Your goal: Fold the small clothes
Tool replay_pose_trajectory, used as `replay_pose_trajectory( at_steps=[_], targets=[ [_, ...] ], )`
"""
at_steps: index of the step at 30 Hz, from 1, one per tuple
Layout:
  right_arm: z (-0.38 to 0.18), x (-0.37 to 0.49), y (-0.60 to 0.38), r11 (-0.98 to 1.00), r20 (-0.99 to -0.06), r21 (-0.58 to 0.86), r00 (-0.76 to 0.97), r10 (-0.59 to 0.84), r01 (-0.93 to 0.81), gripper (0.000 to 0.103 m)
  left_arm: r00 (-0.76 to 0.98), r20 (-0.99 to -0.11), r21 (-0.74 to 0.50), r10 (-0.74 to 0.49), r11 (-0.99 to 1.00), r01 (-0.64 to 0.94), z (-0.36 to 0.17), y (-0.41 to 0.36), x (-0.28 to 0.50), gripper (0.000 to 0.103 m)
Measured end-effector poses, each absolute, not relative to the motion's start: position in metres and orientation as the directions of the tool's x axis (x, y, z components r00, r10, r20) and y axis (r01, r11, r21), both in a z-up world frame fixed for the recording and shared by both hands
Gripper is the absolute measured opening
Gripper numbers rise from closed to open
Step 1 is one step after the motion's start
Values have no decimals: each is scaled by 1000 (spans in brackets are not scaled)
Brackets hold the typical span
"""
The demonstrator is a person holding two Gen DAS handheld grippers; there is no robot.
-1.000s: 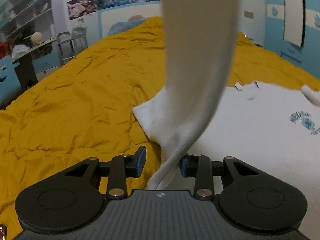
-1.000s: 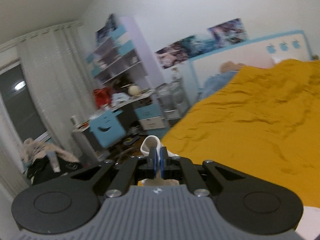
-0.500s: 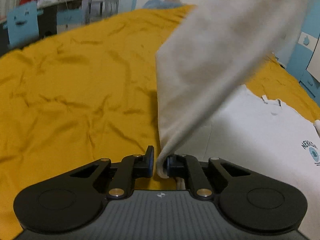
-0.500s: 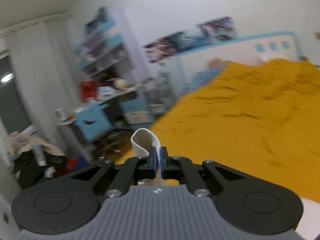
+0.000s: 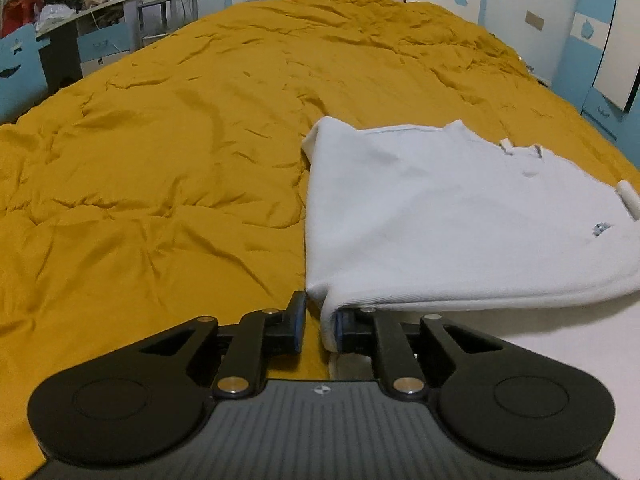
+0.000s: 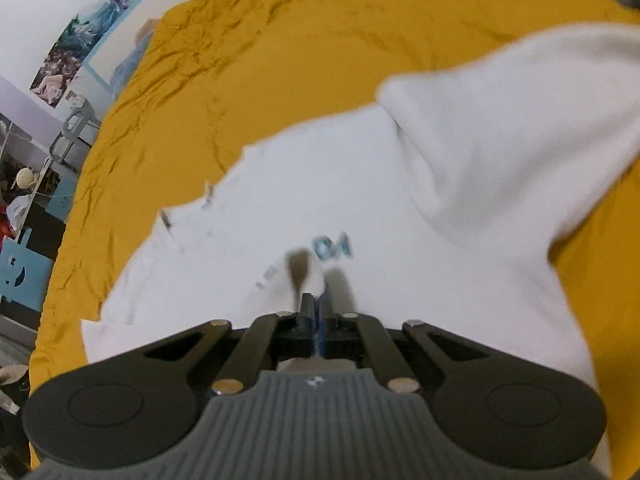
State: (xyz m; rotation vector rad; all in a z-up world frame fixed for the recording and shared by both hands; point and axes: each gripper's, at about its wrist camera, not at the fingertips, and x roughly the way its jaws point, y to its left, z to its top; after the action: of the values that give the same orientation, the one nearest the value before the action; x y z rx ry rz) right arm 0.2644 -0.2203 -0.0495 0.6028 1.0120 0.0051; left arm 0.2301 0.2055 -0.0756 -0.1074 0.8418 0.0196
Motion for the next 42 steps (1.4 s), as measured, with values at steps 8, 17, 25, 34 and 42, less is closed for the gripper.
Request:
replay_pose_trajectory(
  at_steps=[8,17,25,34,42],
  targets=[
    [-6,269,-227,804,-631,585,680,373,102,0,665,-746,-88,-39,995,-40,-71,207,228,32],
    [-57,270,-245,898,-765,392,613,198,198,0,651,-756,-40,-65,998,53,-75,189,223,51],
    [-41,270,-242,919,-742,361,647,178,161,27,648,-756,-64,-93,996,67,-70,201,206,51],
    [-31,263,-237,925,-738,366,637,224,98,29,659,-749,-57,-71,997,43,-79,194,226,49],
    [-43,259,-237,904,-756,418,586,291,90,31,674,-736,-48,-56,998,30,-79,193,228,11]
  ],
)
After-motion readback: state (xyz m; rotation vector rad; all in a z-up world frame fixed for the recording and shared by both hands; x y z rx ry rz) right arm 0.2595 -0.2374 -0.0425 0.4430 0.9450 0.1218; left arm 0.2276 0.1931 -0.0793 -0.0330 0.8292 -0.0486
